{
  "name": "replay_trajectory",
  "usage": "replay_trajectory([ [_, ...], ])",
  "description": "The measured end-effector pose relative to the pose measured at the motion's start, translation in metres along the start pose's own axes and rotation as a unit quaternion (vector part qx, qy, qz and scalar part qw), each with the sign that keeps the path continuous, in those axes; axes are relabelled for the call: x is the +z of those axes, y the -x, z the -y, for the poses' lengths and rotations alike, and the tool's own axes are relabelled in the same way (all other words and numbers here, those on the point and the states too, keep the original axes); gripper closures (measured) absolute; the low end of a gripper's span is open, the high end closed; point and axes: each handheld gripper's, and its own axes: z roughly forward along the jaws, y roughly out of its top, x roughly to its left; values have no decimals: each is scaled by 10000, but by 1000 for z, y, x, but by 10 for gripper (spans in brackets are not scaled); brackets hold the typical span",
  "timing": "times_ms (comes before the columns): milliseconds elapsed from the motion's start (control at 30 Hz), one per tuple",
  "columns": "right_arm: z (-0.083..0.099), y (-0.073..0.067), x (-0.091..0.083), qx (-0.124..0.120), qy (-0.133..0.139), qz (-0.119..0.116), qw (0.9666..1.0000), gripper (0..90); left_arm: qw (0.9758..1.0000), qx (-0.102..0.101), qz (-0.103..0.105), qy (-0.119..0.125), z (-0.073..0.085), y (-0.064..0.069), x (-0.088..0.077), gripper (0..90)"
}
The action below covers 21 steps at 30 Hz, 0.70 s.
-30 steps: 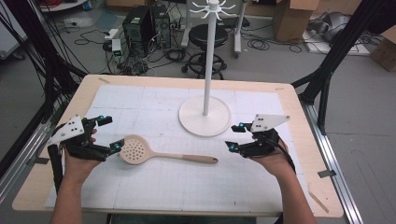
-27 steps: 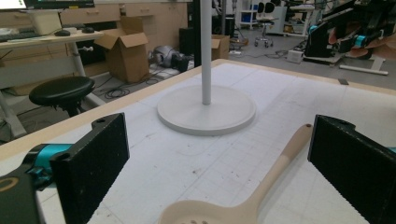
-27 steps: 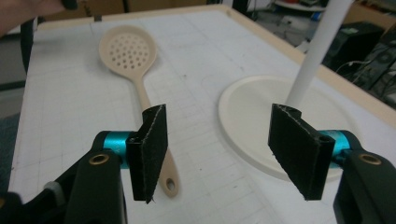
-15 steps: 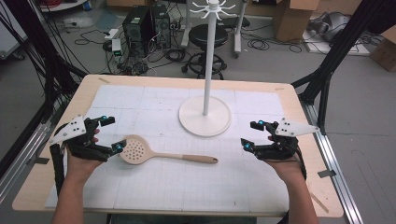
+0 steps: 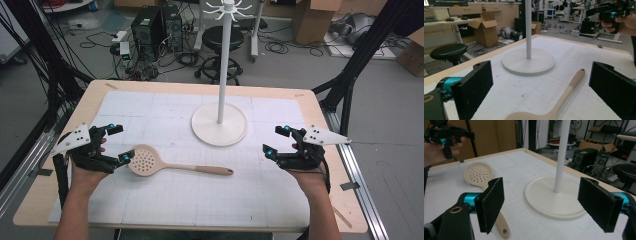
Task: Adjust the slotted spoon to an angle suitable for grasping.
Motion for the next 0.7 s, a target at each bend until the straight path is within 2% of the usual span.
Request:
replay_trajectory([
  [233,4,-3,-9,110,88,91,9999,199,10000,10,17,-4,0,1,1,59],
  [567,5,-4,-4,75,84,98,9999,199,9999,78,41,-140,-1,5,5,59],
  [700,4,-5,-3,87,81,91,9999,199,9998,86,95,-119,-2,5,7,59],
])
